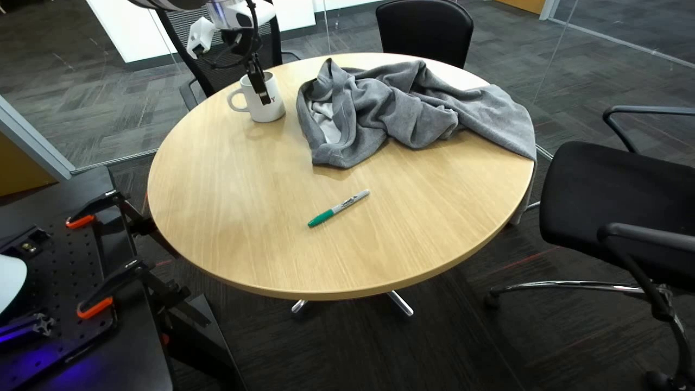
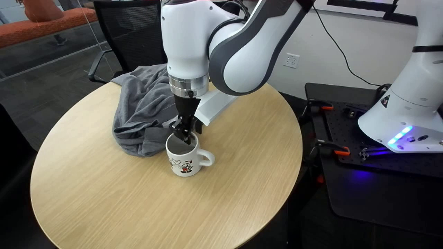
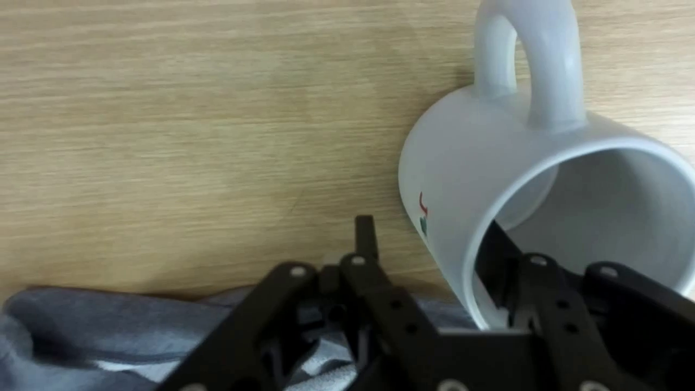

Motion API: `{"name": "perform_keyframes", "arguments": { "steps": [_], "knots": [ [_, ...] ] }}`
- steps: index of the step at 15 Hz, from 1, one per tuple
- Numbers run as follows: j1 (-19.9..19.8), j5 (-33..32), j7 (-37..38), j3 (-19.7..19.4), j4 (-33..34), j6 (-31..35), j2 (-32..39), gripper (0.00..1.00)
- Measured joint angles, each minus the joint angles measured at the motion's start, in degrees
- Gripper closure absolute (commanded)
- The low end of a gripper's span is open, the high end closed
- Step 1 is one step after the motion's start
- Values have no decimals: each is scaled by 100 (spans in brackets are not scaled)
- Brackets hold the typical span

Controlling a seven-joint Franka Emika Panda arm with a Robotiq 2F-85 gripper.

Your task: Move the cup closer to then pen

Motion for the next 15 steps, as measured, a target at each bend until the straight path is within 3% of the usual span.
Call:
{"name": "perform_keyframes", "arguments": {
  "steps": [3, 15],
  "knots": [
    [11, 0, -3, 0, 34, -82, 8, 100],
    [63, 7, -31, -14, 426, -830, 131, 98]
  ]
}}
